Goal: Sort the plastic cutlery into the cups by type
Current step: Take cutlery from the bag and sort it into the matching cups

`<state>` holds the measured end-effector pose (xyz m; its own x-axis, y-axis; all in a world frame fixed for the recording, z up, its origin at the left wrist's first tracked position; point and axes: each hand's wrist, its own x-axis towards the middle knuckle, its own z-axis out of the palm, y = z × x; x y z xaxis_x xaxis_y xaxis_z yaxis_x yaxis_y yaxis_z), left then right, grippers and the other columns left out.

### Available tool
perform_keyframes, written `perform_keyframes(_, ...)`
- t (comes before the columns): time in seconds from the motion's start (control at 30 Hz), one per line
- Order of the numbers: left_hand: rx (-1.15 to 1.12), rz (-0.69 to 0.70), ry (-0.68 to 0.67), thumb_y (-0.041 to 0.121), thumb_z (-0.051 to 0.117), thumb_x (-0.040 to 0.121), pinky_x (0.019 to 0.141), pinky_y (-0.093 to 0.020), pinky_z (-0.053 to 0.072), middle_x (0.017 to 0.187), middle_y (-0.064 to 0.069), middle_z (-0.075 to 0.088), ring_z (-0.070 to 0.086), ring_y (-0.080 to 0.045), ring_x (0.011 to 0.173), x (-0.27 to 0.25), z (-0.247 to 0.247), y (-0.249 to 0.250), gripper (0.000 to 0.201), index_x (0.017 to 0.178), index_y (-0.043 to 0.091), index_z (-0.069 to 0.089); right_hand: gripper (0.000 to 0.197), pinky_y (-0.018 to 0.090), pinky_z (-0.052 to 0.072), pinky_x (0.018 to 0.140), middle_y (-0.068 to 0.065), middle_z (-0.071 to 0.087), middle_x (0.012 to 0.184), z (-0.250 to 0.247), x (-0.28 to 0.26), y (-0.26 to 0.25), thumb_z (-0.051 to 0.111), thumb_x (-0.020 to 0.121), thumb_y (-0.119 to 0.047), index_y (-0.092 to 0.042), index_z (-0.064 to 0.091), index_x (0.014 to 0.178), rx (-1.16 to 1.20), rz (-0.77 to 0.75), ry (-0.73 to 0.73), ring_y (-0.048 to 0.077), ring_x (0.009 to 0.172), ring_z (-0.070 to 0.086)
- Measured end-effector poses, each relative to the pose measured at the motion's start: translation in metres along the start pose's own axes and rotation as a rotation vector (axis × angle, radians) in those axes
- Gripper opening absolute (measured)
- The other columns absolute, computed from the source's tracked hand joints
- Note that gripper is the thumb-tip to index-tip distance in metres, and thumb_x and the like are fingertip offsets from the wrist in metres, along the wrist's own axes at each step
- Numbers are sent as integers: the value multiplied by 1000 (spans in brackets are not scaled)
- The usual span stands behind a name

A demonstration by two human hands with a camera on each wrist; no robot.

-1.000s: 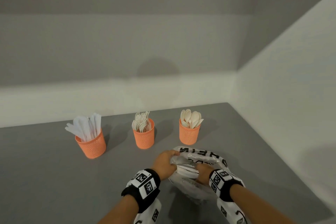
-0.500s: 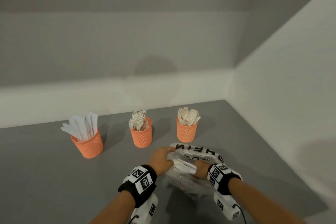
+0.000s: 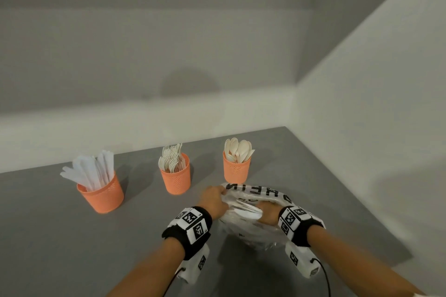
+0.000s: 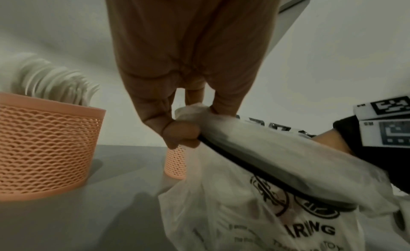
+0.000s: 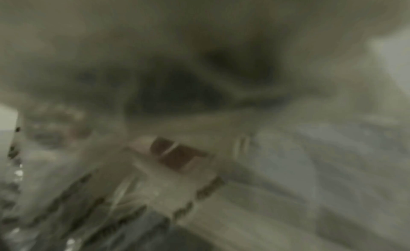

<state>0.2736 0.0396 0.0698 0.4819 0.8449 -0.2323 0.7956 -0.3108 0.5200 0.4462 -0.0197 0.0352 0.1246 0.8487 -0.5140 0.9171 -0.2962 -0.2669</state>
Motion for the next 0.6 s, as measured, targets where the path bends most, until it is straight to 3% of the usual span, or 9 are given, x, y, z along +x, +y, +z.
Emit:
perform_keyframes(0.1, 5, 9, -3, 11, 53, 87, 99, -27, 37, 134, -12, 48, 48, -25, 123, 2, 0, 6, 44, 131, 10, 48, 38, 34, 33, 110, 5, 49, 133, 13, 6, 8, 45, 96, -22, -13, 49, 132, -250, -117, 9, 23, 122, 46)
perform_keyframes(0.17, 22, 23, 4, 12, 54, 86, 99, -28, 38, 133, -12, 49, 49, -25, 121, 4, 1, 8, 45, 131, 10, 48, 28, 30, 39, 103, 2, 55, 119, 22, 13, 9, 47, 94, -23, -18, 55, 120, -269, -138, 51, 20, 110, 51)
perform_keyframes(0.23, 26, 22, -10, 13, 56, 86, 99, -29, 38, 133, -12, 48, 49, -25, 121, 5, 2, 8, 45, 130, 10, 48, 22, 25, 47, 82, 5, 62, 107, 24, 11, 10, 51, 90, -23, -17, 60, 109, -287, -103, 63, 21, 98, 58)
perform_keyframes(0.3, 32, 20, -19, 14, 56, 86, 99, -28, 38, 133, -12, 47, 48, -25, 122, 5, 3, 6, 45, 131, 10, 47, 18, 20, 45, 60, 5, 68, 92, 26, 10, 10, 54, 85, -24, -16, 67, 96, -231, -58, 86, 19, 83, 64)
perform_keyframes(0.43, 39, 16, -15, 13, 55, 86, 99, -28, 38, 132, -13, 47, 48, -26, 121, 3, 3, 4, 46, 131, 10, 46, 31, 29, 33, 74, 18, 61, 120, 25, 9, 1, 51, 90, -10, -4, 57, 120, -105, 34, 1, 30, 101, 59)
perform_keyframes(0.53, 88, 16, -30, 10, 53, 86, 98, -31, 40, 130, -15, 46, 50, -29, 118, -2, 6, 2, 49, 133, 11, 42, 31, 33, 39, 78, 19, 60, 122, 25, 11, 1, 49, 91, -10, -3, 58, 119, -141, 44, 23, 32, 108, 58)
perform_keyframes(0.6, 160, 27, -51, 7, 50, 86, 98, -35, 41, 129, -16, 44, 49, -32, 118, -11, 10, 1, 53, 137, 13, 36, 34, 36, 43, 91, 18, 57, 126, 21, 7, 0, 47, 92, -15, -4, 54, 123, -100, 53, 31, 32, 116, 54)
